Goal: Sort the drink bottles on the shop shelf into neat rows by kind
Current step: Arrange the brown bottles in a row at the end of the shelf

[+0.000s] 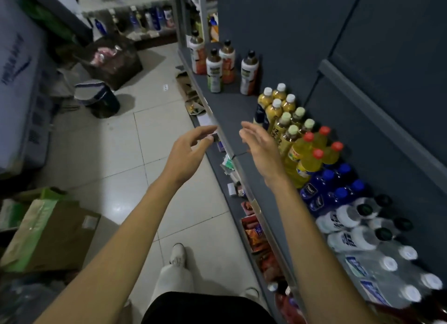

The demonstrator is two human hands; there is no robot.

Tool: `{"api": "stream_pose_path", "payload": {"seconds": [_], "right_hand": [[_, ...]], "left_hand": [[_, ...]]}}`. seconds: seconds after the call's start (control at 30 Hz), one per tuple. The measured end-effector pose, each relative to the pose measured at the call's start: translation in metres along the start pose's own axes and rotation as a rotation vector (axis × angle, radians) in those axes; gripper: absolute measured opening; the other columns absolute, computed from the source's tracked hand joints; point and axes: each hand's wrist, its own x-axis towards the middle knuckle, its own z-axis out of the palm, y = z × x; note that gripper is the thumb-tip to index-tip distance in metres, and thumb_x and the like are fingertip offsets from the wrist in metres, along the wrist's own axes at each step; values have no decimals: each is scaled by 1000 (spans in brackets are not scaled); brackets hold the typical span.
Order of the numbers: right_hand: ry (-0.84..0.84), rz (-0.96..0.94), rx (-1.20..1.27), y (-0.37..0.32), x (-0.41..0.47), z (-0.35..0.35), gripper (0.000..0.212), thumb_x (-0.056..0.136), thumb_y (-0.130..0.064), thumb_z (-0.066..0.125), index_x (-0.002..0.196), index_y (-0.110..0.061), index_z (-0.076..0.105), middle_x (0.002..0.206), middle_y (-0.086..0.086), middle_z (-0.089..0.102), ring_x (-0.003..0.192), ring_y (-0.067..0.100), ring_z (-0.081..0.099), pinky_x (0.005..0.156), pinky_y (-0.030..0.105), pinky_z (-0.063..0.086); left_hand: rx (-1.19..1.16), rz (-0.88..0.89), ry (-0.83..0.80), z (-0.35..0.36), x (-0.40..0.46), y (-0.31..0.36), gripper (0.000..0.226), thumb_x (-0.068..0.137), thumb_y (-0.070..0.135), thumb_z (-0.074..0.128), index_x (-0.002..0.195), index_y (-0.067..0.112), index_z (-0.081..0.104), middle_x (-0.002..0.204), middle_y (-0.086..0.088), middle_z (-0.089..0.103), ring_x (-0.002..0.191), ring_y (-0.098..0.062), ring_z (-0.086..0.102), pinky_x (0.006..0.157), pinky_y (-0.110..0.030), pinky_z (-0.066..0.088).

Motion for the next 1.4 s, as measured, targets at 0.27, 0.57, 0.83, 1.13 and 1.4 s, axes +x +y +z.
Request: {"api": "stream_pose_path", "payload": {"seconds": [0.27,0.57,0.83,1.13,1.4], "right_hand": [[-15,41,-130,-16,70,84,35,97,-29,55,130,-19,57,118,-11,59,94,-16,56,72,0,43],[21,57,-162,-43,165,177,40,97,-29,55,136,-28,48,134,-3,51,112,1,52,68,0,42],[96,132,-106,-21,269,197,33,97,-24,54,130,-17,56,122,-1,60,87,-13,58,71,4,45],[170,241,59,7,428,198,28,97,-30,55,123,-21,59,108,-18,61,100,4,60,86,22,51],[194,222,69,-15,553,187,26,98,-29,53,123,-23,58,106,-22,57,116,12,57,99,29,45]], "left_hand": [[-90,-8,-80,-81,67,-75,35,100,18,44,133,21,55,130,9,58,117,-2,51,90,-4,35],[-168,-18,-85,-155,158,-131,34,100,16,44,131,25,56,126,11,58,115,-2,51,89,-5,35],[-162,-45,-163,-168,252,-173,35,100,19,44,132,25,55,127,11,59,116,-1,53,94,-11,38],[-46,-153,-250,-161,405,-200,33,99,12,43,128,22,56,129,3,59,116,-11,56,98,-26,43],[1,-88,-304,-164,544,-200,35,98,11,42,129,16,56,130,-1,60,116,-12,57,99,-28,45]]}}
